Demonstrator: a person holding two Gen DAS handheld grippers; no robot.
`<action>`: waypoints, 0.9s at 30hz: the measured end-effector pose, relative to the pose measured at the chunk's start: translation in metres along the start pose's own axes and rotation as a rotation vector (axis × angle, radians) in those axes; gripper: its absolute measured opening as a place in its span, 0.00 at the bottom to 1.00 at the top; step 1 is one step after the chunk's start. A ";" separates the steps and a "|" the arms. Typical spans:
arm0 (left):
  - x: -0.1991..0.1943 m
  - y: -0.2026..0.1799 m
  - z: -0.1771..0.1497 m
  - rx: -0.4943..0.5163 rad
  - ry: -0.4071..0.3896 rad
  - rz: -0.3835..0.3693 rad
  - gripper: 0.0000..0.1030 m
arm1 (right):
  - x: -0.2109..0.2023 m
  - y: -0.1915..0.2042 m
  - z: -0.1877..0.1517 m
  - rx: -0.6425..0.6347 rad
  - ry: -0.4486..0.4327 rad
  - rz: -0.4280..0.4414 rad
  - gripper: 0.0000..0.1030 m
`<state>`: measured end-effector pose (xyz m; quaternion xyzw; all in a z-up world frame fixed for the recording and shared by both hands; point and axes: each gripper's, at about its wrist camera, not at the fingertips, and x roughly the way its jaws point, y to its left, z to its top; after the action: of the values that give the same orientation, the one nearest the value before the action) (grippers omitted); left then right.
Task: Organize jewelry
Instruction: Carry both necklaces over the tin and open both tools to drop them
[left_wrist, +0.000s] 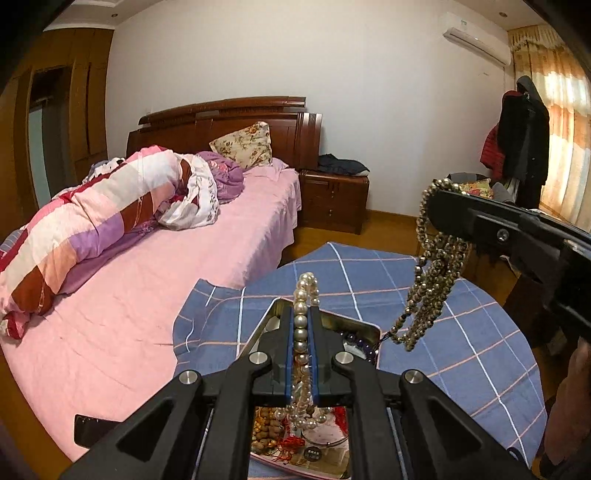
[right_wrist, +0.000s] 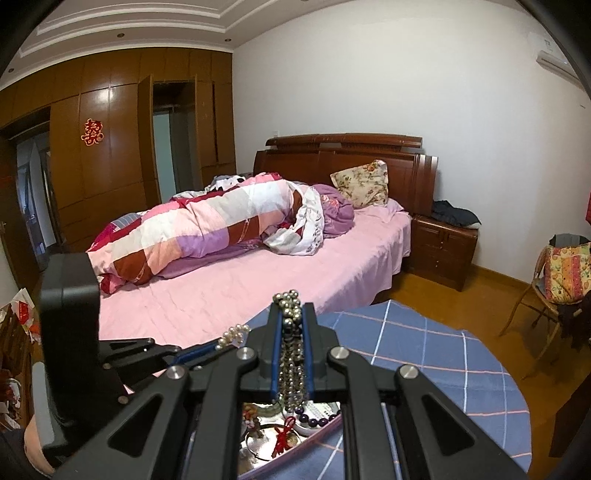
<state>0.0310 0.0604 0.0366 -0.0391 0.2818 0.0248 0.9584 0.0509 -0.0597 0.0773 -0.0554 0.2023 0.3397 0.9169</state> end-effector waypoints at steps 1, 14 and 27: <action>0.001 0.000 -0.001 -0.002 0.004 0.001 0.05 | 0.004 0.001 -0.002 0.002 0.005 0.001 0.12; 0.025 0.004 -0.019 -0.016 0.081 0.015 0.05 | 0.040 -0.002 -0.029 0.027 0.107 0.013 0.12; 0.048 0.004 -0.041 -0.016 0.158 0.027 0.06 | 0.076 -0.013 -0.076 0.058 0.255 0.019 0.14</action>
<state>0.0487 0.0621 -0.0242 -0.0448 0.3566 0.0369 0.9324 0.0858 -0.0422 -0.0232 -0.0699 0.3272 0.3325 0.8818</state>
